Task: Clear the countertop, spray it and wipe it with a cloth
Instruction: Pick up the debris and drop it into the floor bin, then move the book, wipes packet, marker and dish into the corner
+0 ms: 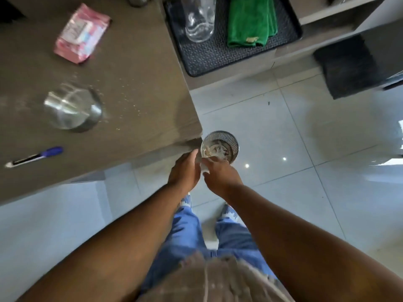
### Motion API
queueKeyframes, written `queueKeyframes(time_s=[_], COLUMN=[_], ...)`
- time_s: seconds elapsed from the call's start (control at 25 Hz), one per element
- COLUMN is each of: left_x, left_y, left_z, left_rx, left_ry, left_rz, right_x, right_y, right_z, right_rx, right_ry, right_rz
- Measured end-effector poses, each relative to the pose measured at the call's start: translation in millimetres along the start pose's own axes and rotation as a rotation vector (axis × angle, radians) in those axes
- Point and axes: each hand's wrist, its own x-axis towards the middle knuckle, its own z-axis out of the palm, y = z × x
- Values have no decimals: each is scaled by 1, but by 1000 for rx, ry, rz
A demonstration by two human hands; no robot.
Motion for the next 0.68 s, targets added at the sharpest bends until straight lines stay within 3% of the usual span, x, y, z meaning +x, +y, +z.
queueKeyframes(time_s=[0.16, 0.48, 0.68], left_x=[-69, -143, -132], left_y=[-15, -114, -198], left_z=[-58, -181, -267], left_rx=[94, 75, -15], left_ry=[111, 593, 712], left_rz=[3, -180, -319], right_x=[-39, -7, 36], right_y=[-57, -176, -271], right_z=[-29, -65, -48], right_rx=[-158, -238, -317], right_ry=[35, 39, 34], right_rz=[-199, -557, -600])
